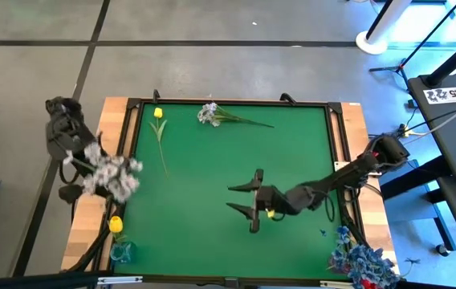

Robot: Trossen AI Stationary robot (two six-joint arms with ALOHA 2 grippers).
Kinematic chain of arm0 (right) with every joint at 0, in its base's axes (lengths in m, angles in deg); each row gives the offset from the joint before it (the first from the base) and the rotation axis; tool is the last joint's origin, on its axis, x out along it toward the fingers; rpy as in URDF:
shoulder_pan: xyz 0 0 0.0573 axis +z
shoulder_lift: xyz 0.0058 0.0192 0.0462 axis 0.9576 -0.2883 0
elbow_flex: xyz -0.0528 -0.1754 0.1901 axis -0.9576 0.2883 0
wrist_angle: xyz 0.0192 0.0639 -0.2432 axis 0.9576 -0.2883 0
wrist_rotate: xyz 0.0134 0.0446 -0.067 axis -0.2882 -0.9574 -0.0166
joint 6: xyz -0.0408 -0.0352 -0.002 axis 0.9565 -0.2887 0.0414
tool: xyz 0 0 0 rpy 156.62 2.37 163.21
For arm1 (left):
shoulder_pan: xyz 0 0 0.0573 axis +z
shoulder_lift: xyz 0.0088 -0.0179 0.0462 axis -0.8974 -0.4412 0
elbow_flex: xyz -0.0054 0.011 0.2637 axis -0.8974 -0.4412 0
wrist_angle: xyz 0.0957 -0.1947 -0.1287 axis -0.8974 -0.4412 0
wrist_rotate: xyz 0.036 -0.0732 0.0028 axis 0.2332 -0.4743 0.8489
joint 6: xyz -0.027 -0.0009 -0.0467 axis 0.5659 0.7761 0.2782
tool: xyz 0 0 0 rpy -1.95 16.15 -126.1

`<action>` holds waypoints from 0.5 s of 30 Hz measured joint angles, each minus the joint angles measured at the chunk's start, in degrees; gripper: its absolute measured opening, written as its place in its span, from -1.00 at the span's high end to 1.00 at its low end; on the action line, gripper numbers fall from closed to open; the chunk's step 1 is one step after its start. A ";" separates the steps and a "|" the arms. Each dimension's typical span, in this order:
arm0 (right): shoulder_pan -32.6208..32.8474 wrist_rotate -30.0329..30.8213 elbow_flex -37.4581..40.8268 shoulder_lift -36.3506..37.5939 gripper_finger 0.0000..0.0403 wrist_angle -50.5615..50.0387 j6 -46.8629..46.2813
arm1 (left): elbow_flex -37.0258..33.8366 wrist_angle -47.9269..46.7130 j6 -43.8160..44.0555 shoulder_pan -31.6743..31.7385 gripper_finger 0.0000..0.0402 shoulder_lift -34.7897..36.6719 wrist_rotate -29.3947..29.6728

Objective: Sort flowers into vase by color
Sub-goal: Put the bottom white flowers into the blue vase

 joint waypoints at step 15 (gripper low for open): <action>6.63 12.85 0.00 0.00 0.01 -1.48 -3.78 | -10.86 13.80 -1.54 -16.23 0.92 0.05 3.71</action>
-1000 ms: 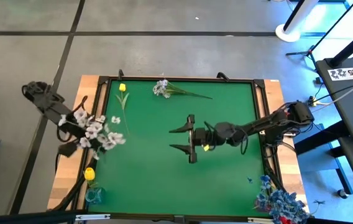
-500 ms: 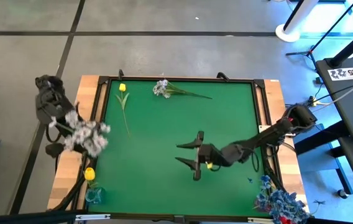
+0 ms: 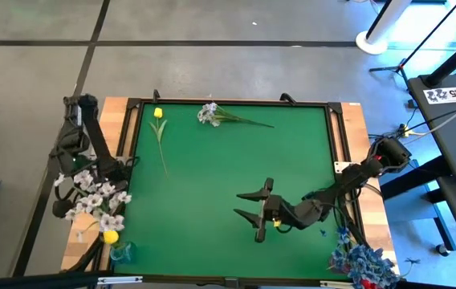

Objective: Sort flowers into vase by color
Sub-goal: Put the bottom white flowers into the blue vase

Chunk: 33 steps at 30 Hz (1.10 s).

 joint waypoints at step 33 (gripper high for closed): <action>-2.67 8.52 0.00 -0.07 0.01 -3.69 -3.53 | -13.04 21.87 -4.10 -17.61 0.92 -10.88 19.22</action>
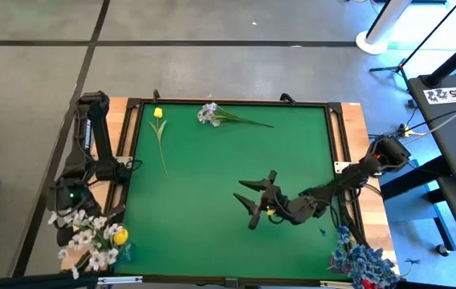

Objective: Sort flowers into vase by color
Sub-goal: Put the bottom white flowers into the blue vase

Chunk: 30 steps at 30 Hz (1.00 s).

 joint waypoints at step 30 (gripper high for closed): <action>-3.90 -3.72 0.00 0.02 0.01 0.20 -2.05 | -8.00 15.46 -5.96 -0.54 0.92 -7.84 10.50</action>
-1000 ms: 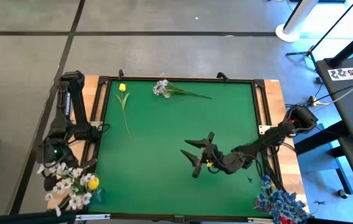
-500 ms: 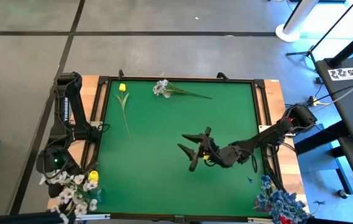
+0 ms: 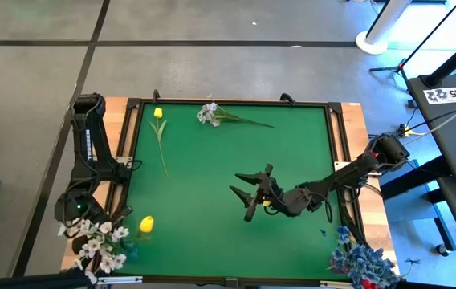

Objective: Sort flowers into vase by color
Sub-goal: Put the bottom white flowers into the blue vase

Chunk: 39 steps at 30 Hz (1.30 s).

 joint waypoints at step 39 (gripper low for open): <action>-0.11 0.03 0.00 0.00 0.01 0.07 -1.18 | -3.58 -4.29 21.89 -5.82 0.92 0.17 -2.38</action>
